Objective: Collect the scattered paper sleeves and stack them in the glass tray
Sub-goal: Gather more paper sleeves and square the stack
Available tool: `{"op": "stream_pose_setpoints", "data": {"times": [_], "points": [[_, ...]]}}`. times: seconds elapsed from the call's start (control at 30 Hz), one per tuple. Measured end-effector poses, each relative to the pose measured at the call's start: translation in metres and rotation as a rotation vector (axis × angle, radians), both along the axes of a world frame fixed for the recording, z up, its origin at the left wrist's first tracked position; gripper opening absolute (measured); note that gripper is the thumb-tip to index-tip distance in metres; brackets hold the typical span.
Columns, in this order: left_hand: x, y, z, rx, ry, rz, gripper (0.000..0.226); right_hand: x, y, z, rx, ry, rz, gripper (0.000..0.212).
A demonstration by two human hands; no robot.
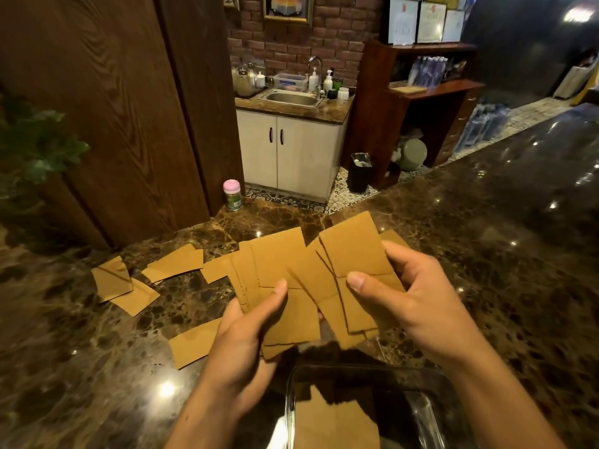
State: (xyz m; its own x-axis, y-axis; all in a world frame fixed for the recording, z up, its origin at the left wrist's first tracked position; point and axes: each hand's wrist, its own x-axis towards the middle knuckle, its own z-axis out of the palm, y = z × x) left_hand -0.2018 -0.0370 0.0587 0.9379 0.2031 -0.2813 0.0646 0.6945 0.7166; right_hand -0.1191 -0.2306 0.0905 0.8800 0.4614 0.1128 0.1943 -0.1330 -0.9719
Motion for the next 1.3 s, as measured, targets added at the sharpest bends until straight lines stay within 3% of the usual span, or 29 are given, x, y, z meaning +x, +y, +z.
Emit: {"op": "stream_pose_setpoints", "data": {"times": [0.17,0.3,0.43,0.53,0.63,0.8,0.93,1.07,1.2,1.3], "points": [[0.002,-0.001,0.0,-0.012,0.063,0.114,0.071,-0.015,0.006,-0.016,0.314,0.348,0.036,0.03],[0.003,-0.005,-0.002,0.069,0.011,0.092,0.059,-0.018,0.007,-0.013,0.477,0.484,-0.002,0.034],[0.002,-0.011,-0.004,0.102,-0.028,-0.051,0.039,-0.021,0.019,-0.022,0.39,0.498,0.035,0.035],[-0.001,-0.008,-0.005,0.028,-0.009,-0.065,0.043,-0.016,0.017,-0.023,0.423,0.513,-0.086,0.041],[-0.001,-0.003,-0.006,0.079,0.005,-0.008,0.051,-0.013,0.007,-0.019,0.491,0.492,-0.153,0.038],[0.002,-0.001,-0.004,0.241,-0.041,-0.052,0.045,-0.01,-0.003,-0.009,0.45,0.427,-0.051,0.024],[0.002,0.001,-0.009,0.311,-0.102,-0.126,0.046,-0.004,-0.001,0.003,0.358,0.322,-0.027,0.032],[0.002,0.0,-0.005,0.256,-0.188,-0.02,0.052,-0.004,-0.001,-0.004,0.377,0.308,-0.116,0.031],[0.003,0.0,-0.004,0.275,-0.109,0.112,0.042,-0.009,-0.006,-0.011,0.236,0.316,-0.009,0.035],[0.006,0.004,-0.006,0.299,-0.138,0.095,0.048,-0.006,-0.01,-0.009,0.221,0.245,-0.023,0.036]]}}
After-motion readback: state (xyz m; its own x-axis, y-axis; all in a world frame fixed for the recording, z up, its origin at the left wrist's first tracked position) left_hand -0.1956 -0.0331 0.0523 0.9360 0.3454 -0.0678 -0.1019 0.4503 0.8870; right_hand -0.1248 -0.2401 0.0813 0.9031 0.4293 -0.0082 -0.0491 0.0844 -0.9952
